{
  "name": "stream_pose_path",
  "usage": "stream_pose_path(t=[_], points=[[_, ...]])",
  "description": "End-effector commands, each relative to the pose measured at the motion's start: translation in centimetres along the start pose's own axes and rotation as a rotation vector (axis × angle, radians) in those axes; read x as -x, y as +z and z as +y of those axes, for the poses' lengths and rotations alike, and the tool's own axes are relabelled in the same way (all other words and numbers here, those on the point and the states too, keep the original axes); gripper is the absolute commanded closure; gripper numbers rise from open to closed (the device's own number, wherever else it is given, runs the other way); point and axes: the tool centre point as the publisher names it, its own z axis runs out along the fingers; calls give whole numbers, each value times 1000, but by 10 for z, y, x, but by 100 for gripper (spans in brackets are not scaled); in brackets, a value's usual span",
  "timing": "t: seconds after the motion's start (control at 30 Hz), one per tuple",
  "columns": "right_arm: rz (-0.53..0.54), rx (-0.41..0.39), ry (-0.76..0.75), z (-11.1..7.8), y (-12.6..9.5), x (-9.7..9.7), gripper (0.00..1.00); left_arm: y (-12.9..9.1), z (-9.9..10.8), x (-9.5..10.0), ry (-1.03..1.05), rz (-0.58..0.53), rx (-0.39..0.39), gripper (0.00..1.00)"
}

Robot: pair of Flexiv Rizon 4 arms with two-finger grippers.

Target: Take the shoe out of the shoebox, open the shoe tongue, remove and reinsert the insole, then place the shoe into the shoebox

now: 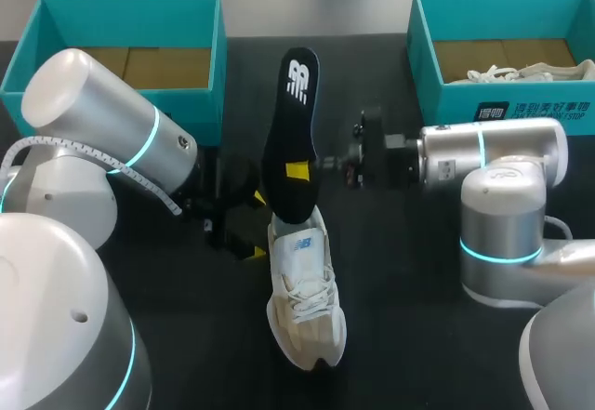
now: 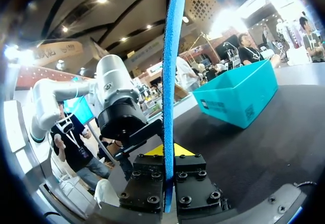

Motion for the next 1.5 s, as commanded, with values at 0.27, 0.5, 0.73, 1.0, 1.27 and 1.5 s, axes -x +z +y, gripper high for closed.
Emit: stream_pose_path(t=[0.27,0.5,0.73,1.0,1.27,1.5], points=[[-75,-12,10,-3,11,-11,100,1,-1,0,0,-1,5,0],[-65,13,8,-13,10,-7,100,1,-1,0,0,-1,5,0],[-43,44,-2,-18,3,0,100,1,-1,0,0,-1,5,0],[-43,18,7,-24,-1,2,100,1,-1,0,0,-1,5,0],[-22,6,32,-32,-1,4,100,1,-1,0,0,-1,5,0],[-17,8,46,-41,-1,5,100,1,-1,0,0,-1,5,0]])
